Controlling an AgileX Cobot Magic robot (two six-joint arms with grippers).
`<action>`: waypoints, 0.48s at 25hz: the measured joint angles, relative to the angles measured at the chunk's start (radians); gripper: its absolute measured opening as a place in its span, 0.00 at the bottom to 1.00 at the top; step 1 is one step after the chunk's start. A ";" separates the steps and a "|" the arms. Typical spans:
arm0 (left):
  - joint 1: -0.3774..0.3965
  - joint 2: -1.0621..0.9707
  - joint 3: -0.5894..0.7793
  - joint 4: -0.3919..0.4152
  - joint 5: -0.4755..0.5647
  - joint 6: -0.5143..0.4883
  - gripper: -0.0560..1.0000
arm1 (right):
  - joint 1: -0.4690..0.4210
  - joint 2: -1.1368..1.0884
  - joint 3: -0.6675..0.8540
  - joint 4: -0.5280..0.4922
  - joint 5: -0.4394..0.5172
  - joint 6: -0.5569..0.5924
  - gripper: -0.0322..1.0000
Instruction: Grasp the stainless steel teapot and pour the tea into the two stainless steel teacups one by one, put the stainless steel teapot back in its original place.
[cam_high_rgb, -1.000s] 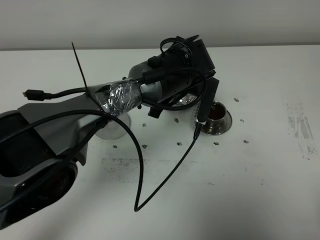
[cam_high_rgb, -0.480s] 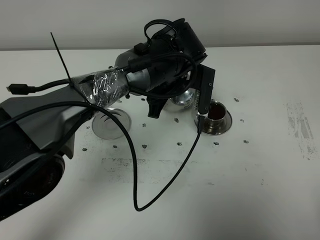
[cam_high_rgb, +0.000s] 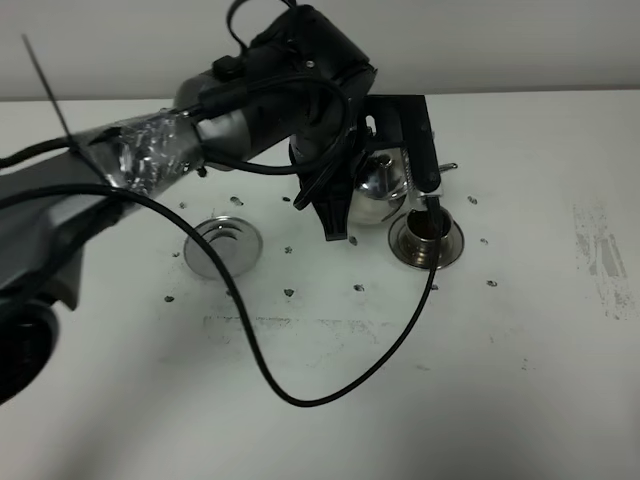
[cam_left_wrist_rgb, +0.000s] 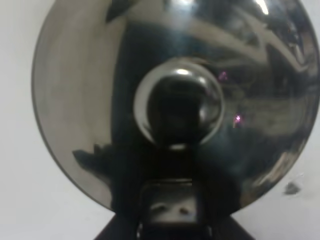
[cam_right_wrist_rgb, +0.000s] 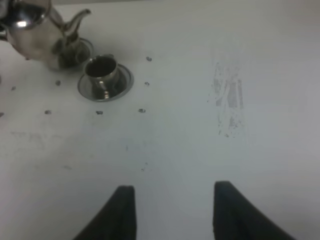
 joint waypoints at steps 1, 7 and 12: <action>0.001 -0.036 0.050 -0.016 -0.016 -0.005 0.23 | 0.000 0.000 0.000 0.000 0.000 0.000 0.37; 0.033 -0.225 0.318 -0.153 -0.132 -0.062 0.23 | 0.000 0.000 0.000 0.000 0.000 0.000 0.37; 0.064 -0.247 0.460 -0.209 -0.288 -0.102 0.23 | 0.000 0.000 0.000 0.000 0.000 0.000 0.37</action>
